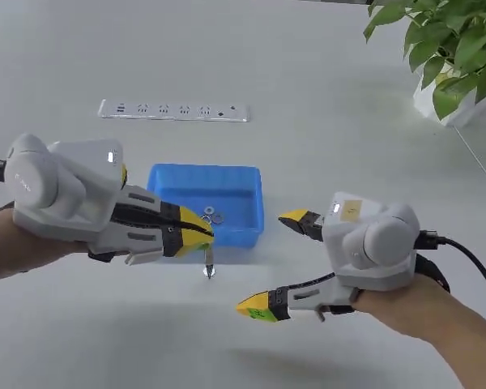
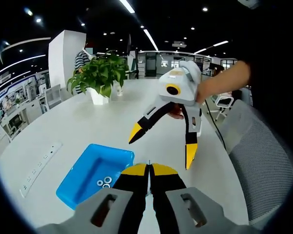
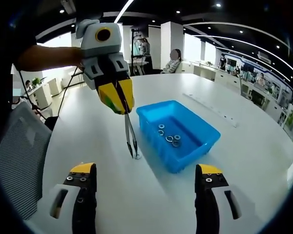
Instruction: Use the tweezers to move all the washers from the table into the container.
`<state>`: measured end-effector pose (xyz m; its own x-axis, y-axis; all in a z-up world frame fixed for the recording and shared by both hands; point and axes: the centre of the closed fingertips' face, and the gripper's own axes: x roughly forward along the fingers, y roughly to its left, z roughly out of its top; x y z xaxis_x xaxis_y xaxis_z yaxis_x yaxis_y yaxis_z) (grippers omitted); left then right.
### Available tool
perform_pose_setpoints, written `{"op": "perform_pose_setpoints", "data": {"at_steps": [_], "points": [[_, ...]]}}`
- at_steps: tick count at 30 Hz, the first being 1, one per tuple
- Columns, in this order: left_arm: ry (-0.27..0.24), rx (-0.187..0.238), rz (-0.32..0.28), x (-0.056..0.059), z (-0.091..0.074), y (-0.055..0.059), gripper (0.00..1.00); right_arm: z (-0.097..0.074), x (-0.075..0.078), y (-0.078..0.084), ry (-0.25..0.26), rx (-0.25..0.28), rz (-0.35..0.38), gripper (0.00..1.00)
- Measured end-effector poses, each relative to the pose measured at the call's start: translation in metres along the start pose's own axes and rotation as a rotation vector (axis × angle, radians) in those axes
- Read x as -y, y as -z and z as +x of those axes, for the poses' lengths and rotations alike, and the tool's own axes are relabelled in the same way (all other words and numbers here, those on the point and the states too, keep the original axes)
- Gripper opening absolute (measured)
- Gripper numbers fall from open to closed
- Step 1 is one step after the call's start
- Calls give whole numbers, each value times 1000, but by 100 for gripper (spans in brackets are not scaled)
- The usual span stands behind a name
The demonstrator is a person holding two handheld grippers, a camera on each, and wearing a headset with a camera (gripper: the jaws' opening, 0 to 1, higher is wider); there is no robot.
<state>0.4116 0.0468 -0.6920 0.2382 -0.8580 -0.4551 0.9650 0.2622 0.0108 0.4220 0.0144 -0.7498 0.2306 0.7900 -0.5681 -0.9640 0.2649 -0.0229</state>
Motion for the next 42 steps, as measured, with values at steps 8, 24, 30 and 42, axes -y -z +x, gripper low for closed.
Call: {"op": "perform_pose_setpoints", "data": {"at_steps": [8, 24, 30, 42], "points": [[31, -18, 10, 1, -3, 2, 5, 13, -16, -6, -94, 6, -75, 58], [73, -39, 22, 4, -1, 1, 5, 46, -28, -15, -203, -27, -152, 30], [90, -49, 14, 2, 0, 2, 5, 53, -27, -19, -216, -29, -157, 20], [107, -72, 9, 1, 3, 4, 5, 56, -25, -19, -218, -39, -141, 10]]}}
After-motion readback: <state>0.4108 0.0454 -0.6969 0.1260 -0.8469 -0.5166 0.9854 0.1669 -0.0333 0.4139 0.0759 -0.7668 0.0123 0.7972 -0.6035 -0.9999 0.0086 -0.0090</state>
